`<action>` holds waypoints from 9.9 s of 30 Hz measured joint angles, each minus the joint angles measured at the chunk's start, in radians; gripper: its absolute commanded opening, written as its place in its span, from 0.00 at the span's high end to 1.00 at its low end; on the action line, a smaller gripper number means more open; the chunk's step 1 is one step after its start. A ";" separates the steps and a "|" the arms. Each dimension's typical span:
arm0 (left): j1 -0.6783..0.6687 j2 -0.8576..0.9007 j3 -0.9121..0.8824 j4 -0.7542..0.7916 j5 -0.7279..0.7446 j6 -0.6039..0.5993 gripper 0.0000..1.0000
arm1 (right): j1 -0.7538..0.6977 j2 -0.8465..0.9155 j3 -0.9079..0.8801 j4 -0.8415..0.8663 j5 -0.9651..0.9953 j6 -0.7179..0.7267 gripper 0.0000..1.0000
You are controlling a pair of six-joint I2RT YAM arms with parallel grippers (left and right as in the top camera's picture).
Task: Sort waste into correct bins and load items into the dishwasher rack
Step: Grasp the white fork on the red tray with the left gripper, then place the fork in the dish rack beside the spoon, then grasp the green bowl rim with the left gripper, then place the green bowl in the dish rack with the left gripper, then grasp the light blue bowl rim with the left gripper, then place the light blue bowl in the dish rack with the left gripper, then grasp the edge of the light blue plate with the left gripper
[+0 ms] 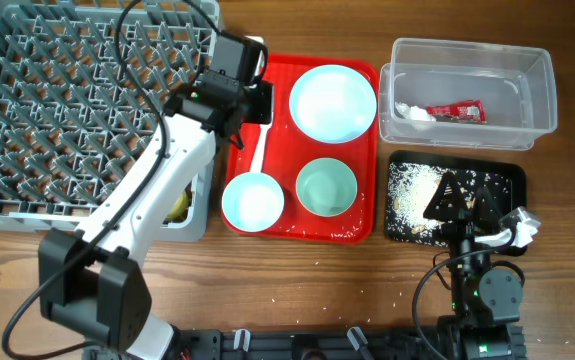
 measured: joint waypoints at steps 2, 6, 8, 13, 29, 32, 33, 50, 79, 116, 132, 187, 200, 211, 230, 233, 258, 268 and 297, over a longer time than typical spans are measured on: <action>-0.004 0.033 0.001 -0.034 0.000 -0.001 0.59 | 0.000 0.000 0.000 0.000 0.000 0.000 0.00; -0.014 0.208 0.001 -0.038 0.002 -0.001 0.60 | 0.000 0.000 0.000 0.000 0.000 0.000 0.00; -0.014 0.289 0.001 -0.019 0.008 -0.001 0.61 | 0.000 0.000 0.000 0.000 0.000 0.000 0.00; -0.017 0.370 0.002 0.005 0.043 0.000 0.73 | 0.000 0.000 0.000 0.000 0.000 0.000 0.00; -0.015 0.333 0.214 -0.233 0.049 0.000 0.96 | 0.000 0.000 0.000 0.000 0.000 0.000 0.00; -0.014 0.246 0.242 -0.256 0.008 -0.001 0.96 | 0.000 0.000 0.000 0.000 0.000 0.000 0.00; -0.011 0.208 0.243 -0.270 -0.018 -0.001 0.96 | 0.000 0.000 0.000 0.000 0.000 0.000 0.00; 0.257 0.133 0.120 -0.360 -0.014 0.238 0.43 | 0.000 0.000 0.000 0.000 0.000 0.000 0.00; -0.252 -0.045 -0.167 -0.155 0.169 -0.275 0.69 | 0.000 0.000 0.000 0.001 0.000 0.000 0.00; -0.291 0.104 -0.193 -0.066 0.026 -0.348 0.96 | 0.000 0.000 0.000 0.000 0.000 0.000 0.00; -0.046 -0.095 -0.019 -0.480 -1.140 -0.317 0.96 | 0.000 0.000 0.000 0.000 0.000 0.000 0.00; -0.135 -0.167 -0.485 -0.149 -0.218 -0.483 0.59 | 0.000 0.000 0.000 0.001 0.000 0.000 0.00; -0.135 -0.078 -0.493 -0.084 -0.065 -0.422 0.49 | 0.000 0.000 0.000 0.001 0.000 0.000 0.00; -0.049 -0.109 -0.464 -0.109 -0.042 -0.290 0.68 | 0.000 0.000 0.000 0.001 0.000 0.000 0.00; -0.066 -0.331 -0.043 -0.523 -0.465 -0.196 0.96 | 0.000 0.000 0.000 0.001 0.000 0.000 0.00; -0.064 -0.332 -0.038 -0.579 -0.756 -0.162 0.96 | 0.000 0.000 0.000 0.000 0.000 0.000 0.00; 0.196 0.139 -0.078 -0.316 -1.260 -0.168 0.96 | 0.000 0.000 0.000 0.001 0.000 0.000 0.00; 0.099 0.139 -0.079 -0.313 -1.214 -0.168 0.39 | 0.000 0.000 0.000 0.000 0.000 0.000 0.00; -0.089 0.341 0.012 0.229 0.154 -0.335 0.46 | 0.000 -0.001 0.000 0.000 0.000 0.000 0.00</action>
